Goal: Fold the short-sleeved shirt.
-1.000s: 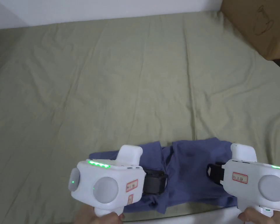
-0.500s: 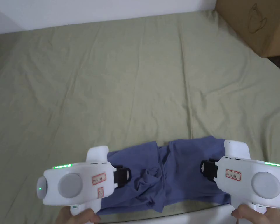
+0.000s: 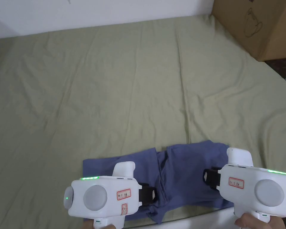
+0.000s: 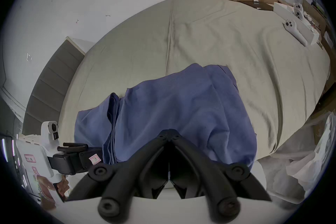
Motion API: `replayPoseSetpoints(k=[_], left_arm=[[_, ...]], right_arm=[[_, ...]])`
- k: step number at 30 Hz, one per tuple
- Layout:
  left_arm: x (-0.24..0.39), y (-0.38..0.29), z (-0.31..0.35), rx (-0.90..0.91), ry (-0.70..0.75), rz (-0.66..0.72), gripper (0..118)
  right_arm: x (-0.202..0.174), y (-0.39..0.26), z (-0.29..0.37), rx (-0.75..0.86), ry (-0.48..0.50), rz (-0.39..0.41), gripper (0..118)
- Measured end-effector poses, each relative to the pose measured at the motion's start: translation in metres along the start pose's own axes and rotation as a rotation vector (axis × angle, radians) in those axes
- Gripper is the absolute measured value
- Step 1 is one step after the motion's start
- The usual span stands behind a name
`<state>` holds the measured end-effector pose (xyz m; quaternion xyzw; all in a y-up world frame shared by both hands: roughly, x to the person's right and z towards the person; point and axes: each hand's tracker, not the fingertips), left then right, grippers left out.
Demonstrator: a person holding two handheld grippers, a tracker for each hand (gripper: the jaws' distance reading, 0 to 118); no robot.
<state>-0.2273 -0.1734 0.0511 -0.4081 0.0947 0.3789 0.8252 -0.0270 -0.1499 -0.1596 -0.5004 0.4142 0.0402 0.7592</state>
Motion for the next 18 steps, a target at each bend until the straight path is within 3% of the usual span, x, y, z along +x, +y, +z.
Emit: replayPoseSetpoints(k=[12,18], left_arm=[[0.016,-0.012,-0.002,-0.028,-0.065,-0.046,3],[-0.045,-0.002,0.066,0.162,-0.16,0.184,3]], right_arm=[[-0.013,-0.003,0.003,-0.011,0.0,0.029,0],[-0.021,0.0,0.01,0.002,-0.002,0.053,0]])
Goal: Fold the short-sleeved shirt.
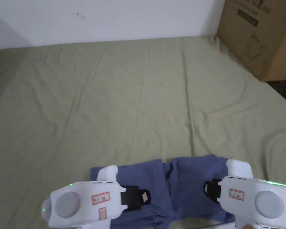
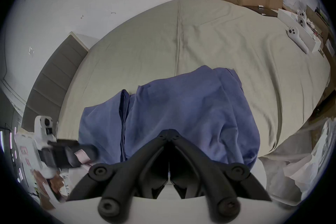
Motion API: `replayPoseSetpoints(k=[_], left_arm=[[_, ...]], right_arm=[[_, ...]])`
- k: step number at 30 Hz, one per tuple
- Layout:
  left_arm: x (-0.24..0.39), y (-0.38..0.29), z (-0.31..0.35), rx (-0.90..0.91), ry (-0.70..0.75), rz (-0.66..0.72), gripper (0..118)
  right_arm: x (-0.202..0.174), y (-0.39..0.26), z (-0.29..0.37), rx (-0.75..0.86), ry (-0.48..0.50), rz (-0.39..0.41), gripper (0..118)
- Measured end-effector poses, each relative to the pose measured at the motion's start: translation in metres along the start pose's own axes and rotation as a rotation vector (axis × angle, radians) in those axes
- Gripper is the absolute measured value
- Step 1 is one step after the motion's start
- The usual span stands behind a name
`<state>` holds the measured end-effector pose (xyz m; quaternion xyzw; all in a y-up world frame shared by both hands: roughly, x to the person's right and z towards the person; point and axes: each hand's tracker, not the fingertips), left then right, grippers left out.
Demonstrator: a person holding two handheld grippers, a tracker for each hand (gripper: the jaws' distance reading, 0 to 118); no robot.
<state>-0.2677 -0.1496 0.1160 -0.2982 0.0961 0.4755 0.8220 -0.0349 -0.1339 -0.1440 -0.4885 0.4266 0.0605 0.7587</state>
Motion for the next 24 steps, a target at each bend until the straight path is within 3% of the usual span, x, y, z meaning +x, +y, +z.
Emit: replayPoseSetpoints(k=[6,8,9,10,11,14,15,16,22,23,24], left_arm=[[-0.079,0.012,0.07,0.146,0.041,0.2,3],[-0.096,0.009,0.078,0.14,0.053,0.194,8],[-0.102,0.007,0.081,0.141,0.058,0.203,15],[-0.108,0.006,0.081,0.142,0.059,0.207,34],[-0.104,0.002,0.08,0.144,0.049,0.231,68],[-0.111,-0.002,0.067,0.117,0.033,0.273,92],[-0.124,0.001,0.062,0.123,0.011,0.28,108],[-0.127,0.0,0.058,0.147,-0.042,0.297,116],[-0.134,0.01,0.026,0.105,-0.239,0.402,117],[-0.133,0.011,0.02,0.092,-0.254,0.398,114],[-0.134,0.012,0.015,0.078,-0.251,0.393,102]], right_arm=[[-0.01,0.001,-0.002,0.004,0.009,0.01,0],[-0.015,0.001,-0.005,-0.002,0.007,0.021,0],[-0.017,0.001,-0.007,-0.005,0.007,0.025,0],[-0.019,0.002,-0.009,-0.009,0.007,0.028,0],[-0.022,0.002,-0.01,-0.014,0.008,0.032,0],[-0.03,0.003,-0.014,-0.028,0.01,0.051,0],[-0.033,0.003,-0.015,-0.032,0.01,0.063,0],[-0.035,0.004,-0.015,-0.035,0.009,0.074,0],[-0.043,0.009,-0.02,-0.045,-0.002,0.104,0],[-0.044,0.01,-0.021,-0.046,-0.002,0.103,0],[-0.044,0.011,-0.022,-0.048,-0.003,0.102,0]])
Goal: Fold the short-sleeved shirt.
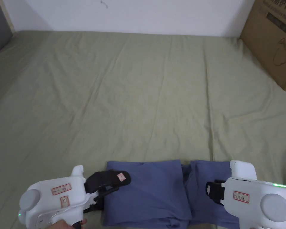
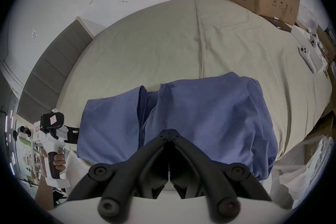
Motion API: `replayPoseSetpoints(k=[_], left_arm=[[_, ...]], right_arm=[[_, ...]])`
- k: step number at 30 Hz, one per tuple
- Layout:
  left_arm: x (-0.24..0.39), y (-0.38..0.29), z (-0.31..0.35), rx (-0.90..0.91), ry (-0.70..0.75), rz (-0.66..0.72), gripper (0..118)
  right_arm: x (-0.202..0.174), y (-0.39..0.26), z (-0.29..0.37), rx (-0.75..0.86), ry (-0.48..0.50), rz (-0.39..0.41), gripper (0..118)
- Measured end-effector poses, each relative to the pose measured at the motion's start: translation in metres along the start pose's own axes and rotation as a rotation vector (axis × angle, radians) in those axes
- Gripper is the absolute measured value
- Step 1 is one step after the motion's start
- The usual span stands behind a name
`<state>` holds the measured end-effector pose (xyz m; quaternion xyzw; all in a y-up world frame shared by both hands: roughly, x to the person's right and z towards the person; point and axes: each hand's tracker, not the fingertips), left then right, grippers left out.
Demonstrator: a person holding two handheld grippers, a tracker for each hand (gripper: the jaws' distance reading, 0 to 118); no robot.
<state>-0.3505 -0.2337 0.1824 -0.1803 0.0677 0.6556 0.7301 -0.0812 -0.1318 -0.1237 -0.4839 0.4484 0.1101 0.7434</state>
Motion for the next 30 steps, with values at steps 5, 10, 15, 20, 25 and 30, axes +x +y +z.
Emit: replayPoseSetpoints(k=[5,10,15,20,25,30], left_arm=[[-0.007,0.004,0.001,-0.021,0.077,0.02,9],[0.001,0.016,0.021,-0.026,0.091,-0.046,9],[0.009,0.036,0.08,0.048,0.186,-0.087,9],[0.012,0.046,0.148,0.142,0.324,-0.1,9],[0.026,0.041,0.168,0.177,0.357,-0.097,9],[0.072,0.033,0.145,0.199,0.384,-0.173,9]], right_arm=[[-0.005,0.004,0.003,-0.001,0.0,0.022,0],[-0.008,0.009,0.004,0.006,0.0,0.027,0],[-0.009,0.013,0.009,0.012,-0.001,0.05,0],[-0.003,0.013,0.009,0.016,-0.001,0.041,0],[0.0,0.006,0.004,0.004,0.004,0.019,0],[0.005,0.003,0.005,0.0,0.018,0.004,0]])
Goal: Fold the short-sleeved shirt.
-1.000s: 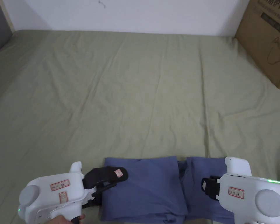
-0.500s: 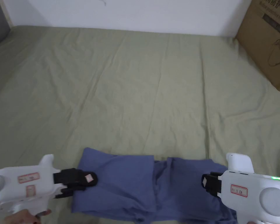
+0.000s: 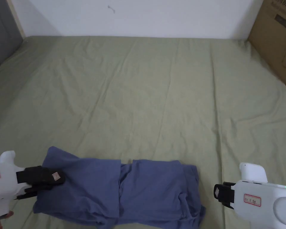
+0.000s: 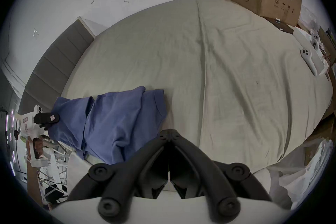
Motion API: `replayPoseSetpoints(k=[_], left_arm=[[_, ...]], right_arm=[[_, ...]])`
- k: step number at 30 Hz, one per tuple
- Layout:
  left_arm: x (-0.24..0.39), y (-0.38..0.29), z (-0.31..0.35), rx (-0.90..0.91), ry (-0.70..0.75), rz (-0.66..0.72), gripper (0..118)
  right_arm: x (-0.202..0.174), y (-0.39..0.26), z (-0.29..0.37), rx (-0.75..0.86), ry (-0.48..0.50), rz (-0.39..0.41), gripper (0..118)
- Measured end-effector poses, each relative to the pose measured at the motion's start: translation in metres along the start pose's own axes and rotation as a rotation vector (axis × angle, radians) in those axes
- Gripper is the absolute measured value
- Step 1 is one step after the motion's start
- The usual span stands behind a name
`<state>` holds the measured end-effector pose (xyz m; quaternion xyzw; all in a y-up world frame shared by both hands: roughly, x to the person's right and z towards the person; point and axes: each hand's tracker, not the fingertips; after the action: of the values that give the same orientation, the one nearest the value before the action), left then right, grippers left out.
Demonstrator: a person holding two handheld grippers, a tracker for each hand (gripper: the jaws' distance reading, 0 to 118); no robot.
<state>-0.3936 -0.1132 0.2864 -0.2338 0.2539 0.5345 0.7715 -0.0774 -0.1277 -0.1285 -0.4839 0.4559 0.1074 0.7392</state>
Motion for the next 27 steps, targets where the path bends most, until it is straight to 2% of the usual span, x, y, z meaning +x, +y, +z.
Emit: replayPoseSetpoints(k=[8,10,16,18,20,22,23,24,25,27], left_arm=[[0.12,-0.012,-0.035,-0.047,-0.148,-0.203,9],[0.139,-0.021,-0.059,-0.091,-0.17,-0.263,9],[0.168,-0.054,-0.141,-0.267,-0.162,-0.319,12],[0.175,-0.065,-0.163,-0.304,-0.178,-0.348,28],[0.182,-0.074,-0.175,-0.332,-0.22,-0.346,37],[0.191,-0.082,-0.183,-0.383,-0.285,-0.333,69],[0.195,-0.085,-0.186,-0.412,-0.296,-0.339,96],[0.198,-0.086,-0.186,-0.427,-0.299,-0.353,112],[0.2,-0.086,-0.184,-0.406,-0.301,-0.361,118],[0.196,-0.078,-0.177,-0.373,-0.301,-0.36,115]], right_arm=[[0.019,-0.001,0.011,0.027,0.005,-0.032,0],[0.026,-0.002,0.013,0.032,0.004,-0.043,0],[0.044,-0.007,0.014,0.033,-0.007,-0.089,0],[0.049,-0.01,0.013,0.031,-0.006,-0.109,0],[0.053,-0.012,0.011,0.025,-0.009,-0.122,0],[0.055,-0.013,0.009,0.019,-0.011,-0.127,0],[0.056,-0.013,0.008,0.015,-0.015,-0.129,0],[0.056,-0.013,0.008,0.014,-0.016,-0.131,0],[0.056,-0.013,0.008,0.014,-0.014,-0.132,0],[0.055,-0.012,0.008,0.017,-0.008,-0.136,0]])
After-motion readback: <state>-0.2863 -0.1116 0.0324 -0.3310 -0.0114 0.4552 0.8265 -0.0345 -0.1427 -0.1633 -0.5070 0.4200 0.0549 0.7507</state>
